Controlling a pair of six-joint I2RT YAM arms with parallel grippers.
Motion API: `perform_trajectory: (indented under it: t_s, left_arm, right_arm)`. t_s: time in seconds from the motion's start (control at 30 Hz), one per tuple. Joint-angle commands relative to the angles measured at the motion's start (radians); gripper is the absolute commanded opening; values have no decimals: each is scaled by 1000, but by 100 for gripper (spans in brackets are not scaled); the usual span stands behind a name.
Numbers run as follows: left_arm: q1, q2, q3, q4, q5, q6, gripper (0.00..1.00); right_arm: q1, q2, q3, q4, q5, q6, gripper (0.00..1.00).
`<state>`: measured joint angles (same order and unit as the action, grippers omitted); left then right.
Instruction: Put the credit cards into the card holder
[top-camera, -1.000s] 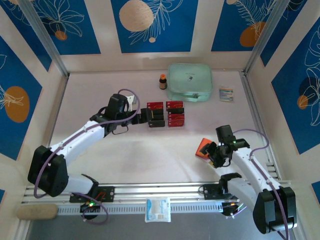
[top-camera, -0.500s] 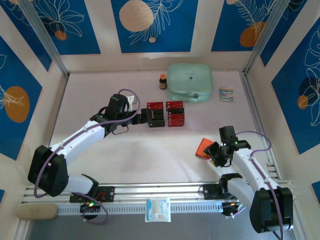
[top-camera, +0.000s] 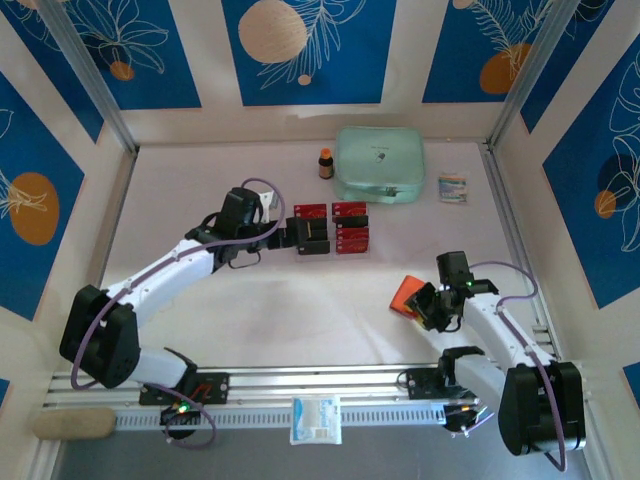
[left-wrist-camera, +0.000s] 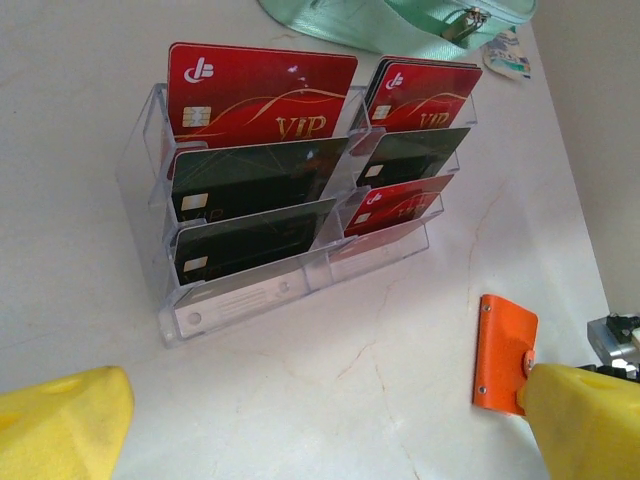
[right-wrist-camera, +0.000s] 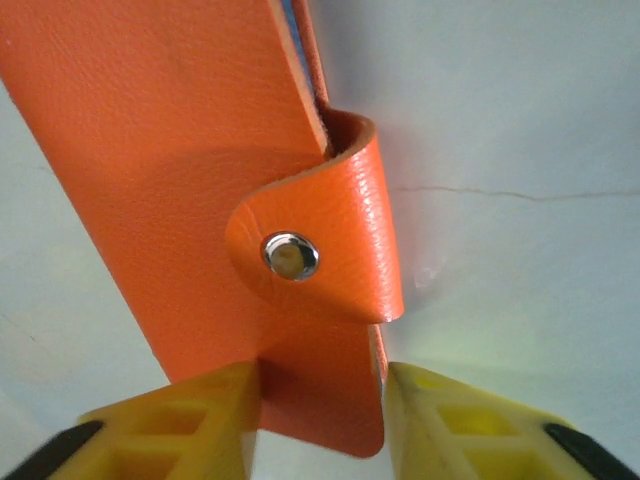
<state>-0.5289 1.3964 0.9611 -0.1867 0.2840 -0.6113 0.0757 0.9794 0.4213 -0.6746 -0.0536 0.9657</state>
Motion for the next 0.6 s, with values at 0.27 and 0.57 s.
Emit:
perform_trajectory:
  t_s: [0.27,0.57]
  left_arm:
    - [-12,-15,22,-5,-3,-20,100]
    - [54,-121,-117,52,33,-116,100]
  right_arm:
    - [-2,-33,50,-9,-123,-76,0]
    - [285,-37,258,15,-211,-83,0]
